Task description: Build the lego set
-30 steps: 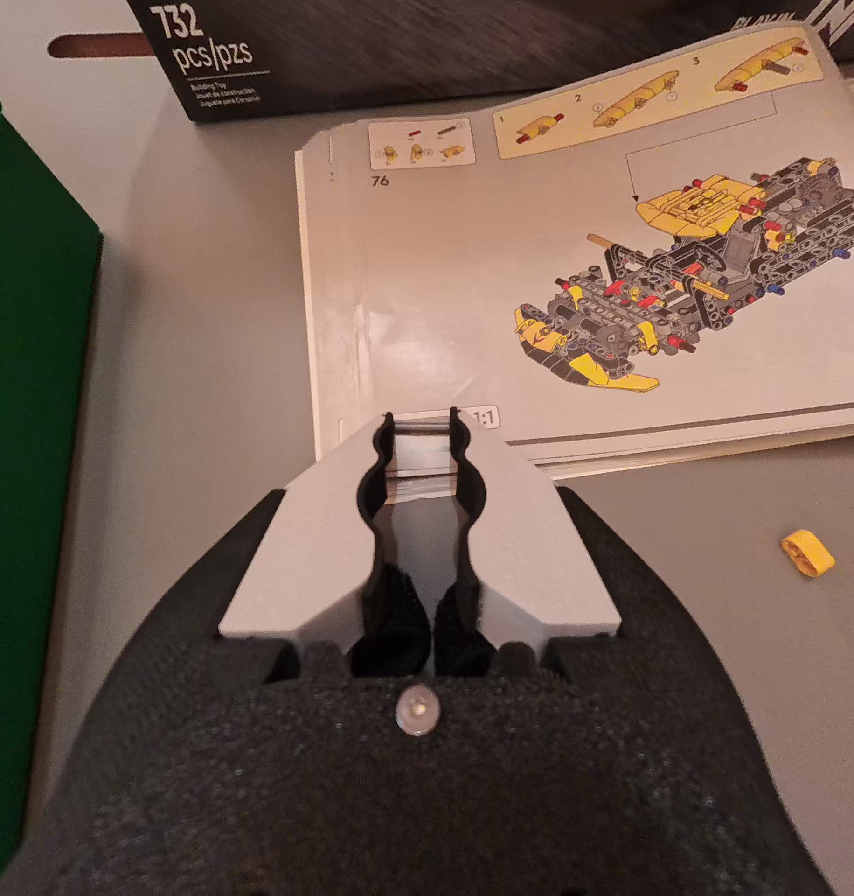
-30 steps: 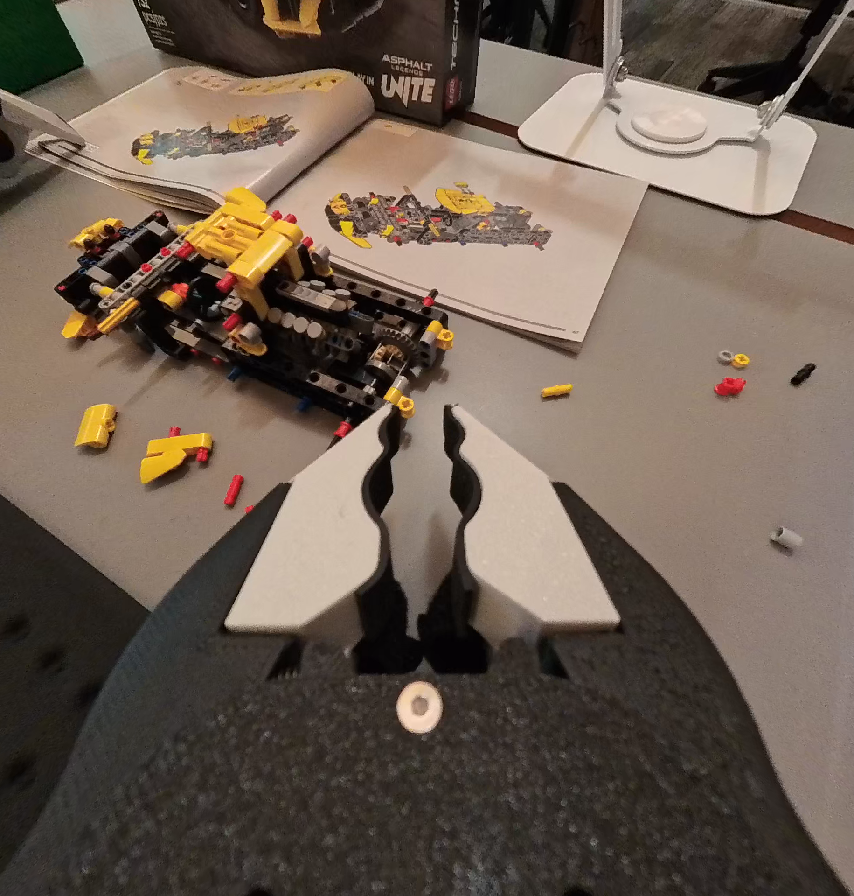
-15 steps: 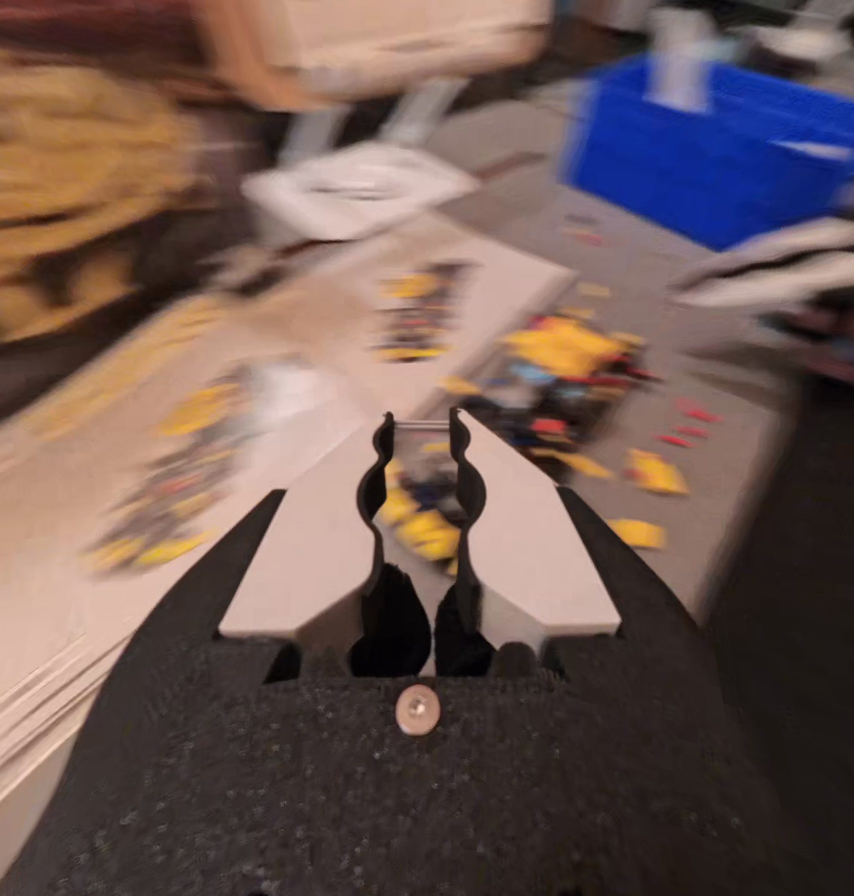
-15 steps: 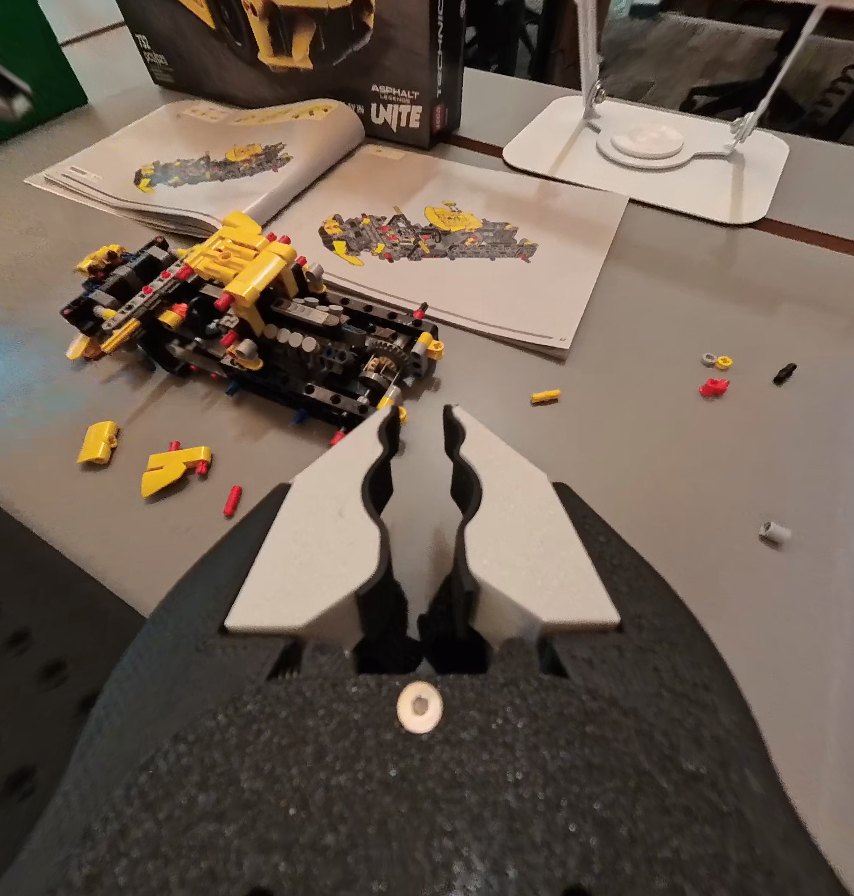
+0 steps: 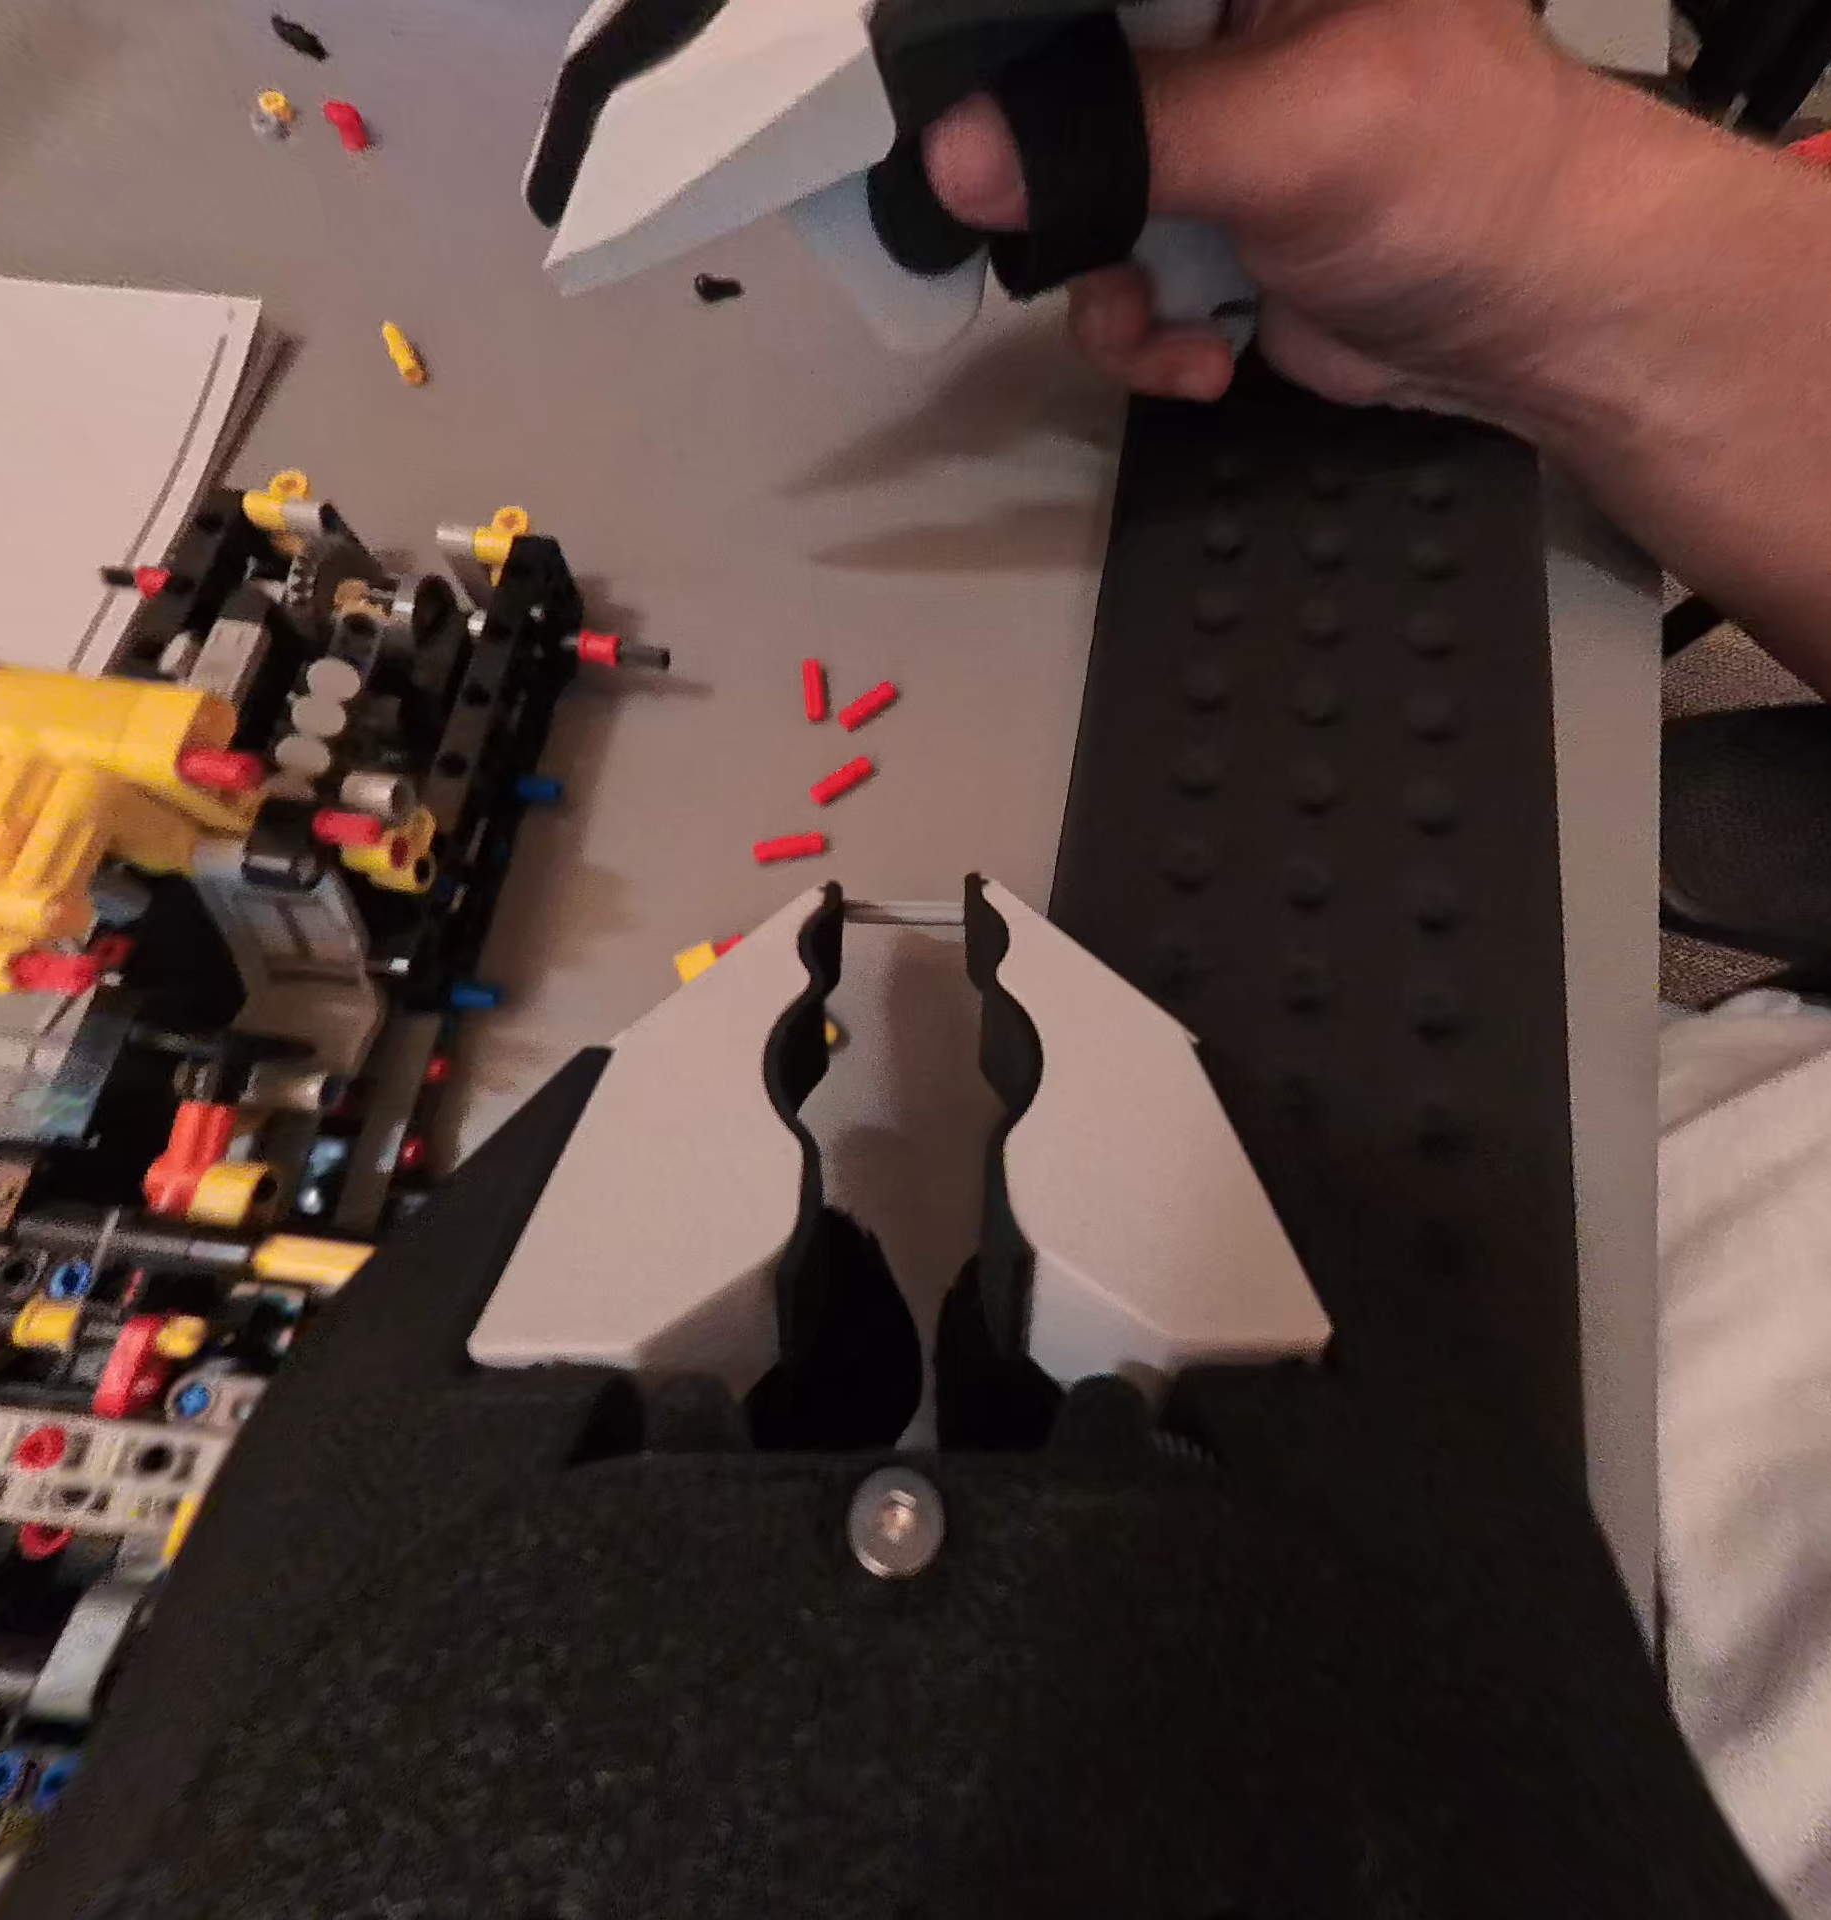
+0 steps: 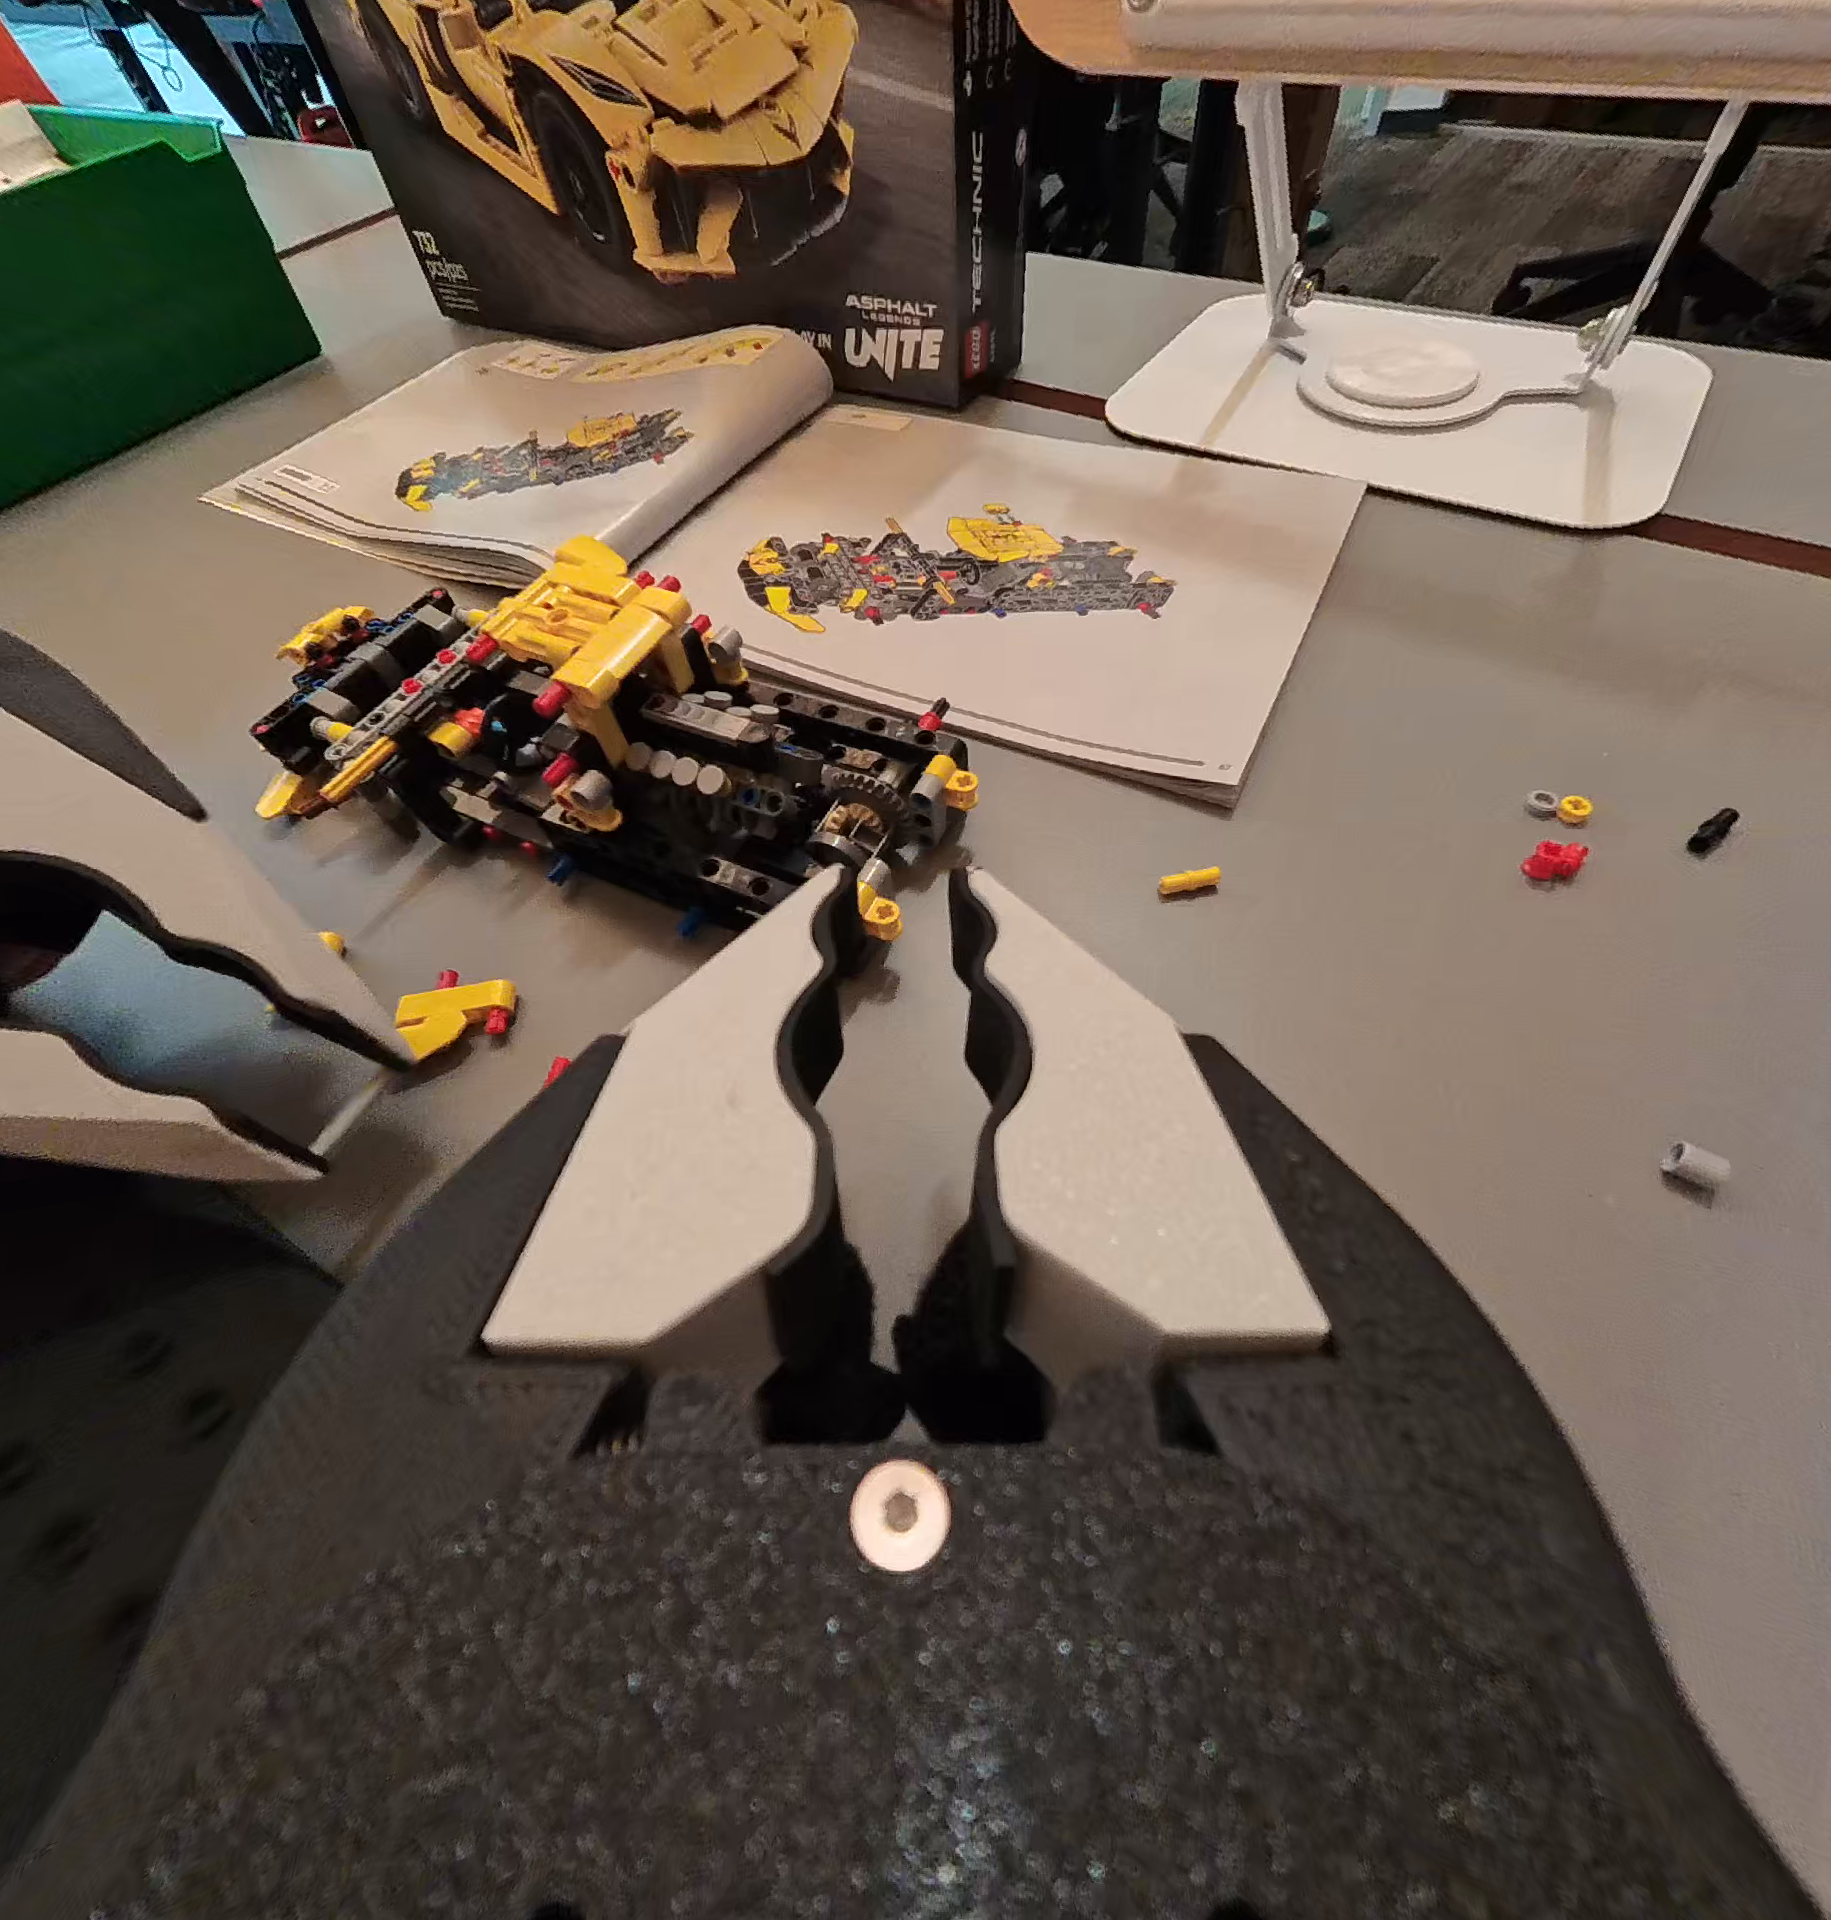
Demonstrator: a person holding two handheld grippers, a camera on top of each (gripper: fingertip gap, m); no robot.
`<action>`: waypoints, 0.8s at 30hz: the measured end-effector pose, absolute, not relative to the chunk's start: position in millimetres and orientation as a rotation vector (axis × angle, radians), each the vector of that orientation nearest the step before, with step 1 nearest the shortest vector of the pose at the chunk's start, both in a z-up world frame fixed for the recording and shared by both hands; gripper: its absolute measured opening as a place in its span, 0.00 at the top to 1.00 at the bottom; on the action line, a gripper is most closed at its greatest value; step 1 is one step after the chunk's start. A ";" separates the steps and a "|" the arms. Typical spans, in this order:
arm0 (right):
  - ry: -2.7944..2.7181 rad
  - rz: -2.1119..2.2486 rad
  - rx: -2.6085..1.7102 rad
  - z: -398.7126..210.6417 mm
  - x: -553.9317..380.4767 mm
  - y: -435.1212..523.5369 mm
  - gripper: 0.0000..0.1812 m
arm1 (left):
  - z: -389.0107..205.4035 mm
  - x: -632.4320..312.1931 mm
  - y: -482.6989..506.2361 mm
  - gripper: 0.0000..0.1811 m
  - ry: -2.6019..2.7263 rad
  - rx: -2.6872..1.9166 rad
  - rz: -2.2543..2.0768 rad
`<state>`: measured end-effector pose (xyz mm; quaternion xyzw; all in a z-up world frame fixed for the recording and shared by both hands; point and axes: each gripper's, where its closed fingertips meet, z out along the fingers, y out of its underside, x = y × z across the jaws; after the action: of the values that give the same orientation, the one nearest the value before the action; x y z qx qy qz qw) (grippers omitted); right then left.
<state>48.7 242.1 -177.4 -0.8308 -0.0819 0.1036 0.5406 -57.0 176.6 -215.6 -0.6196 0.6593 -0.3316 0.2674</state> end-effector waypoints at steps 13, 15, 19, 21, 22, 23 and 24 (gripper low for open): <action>-0.182 0.300 -1.948 -173.0 48.2 239.8 0.91 | -240.5 -45.8 187.4 0.87 1.803 -1.753 -0.725; -0.179 0.306 -1.945 -172.6 48.3 239.7 0.91 | -240.1 -46.3 186.8 0.86 1.807 -1.752 -0.732; -0.175 0.310 -1.944 -172.3 48.8 239.7 0.91 | -206.6 -61.3 194.6 0.82 1.680 -1.753 -0.933; -0.176 0.309 -1.944 -172.4 48.7 239.6 0.91 | -183.5 -85.0 204.0 0.82 1.582 -1.763 -1.083; -0.176 0.308 -1.945 -172.6 48.6 239.7 0.91 | -177.3 -99.4 207.9 0.82 1.554 -1.778 -1.133; -0.177 0.307 -1.947 -172.9 48.5 239.9 0.91 | -175.3 -113.8 211.3 0.82 1.542 -1.793 -1.151; -0.178 0.307 -1.952 -173.7 48.4 240.1 0.91 | -176.8 -127.3 215.5 0.82 1.534 -1.807 -1.132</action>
<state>48.4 240.1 -173.7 -0.8235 -0.0751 0.1297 0.5471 -127.3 215.5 -176.8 -0.6653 0.5647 -0.4168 0.2546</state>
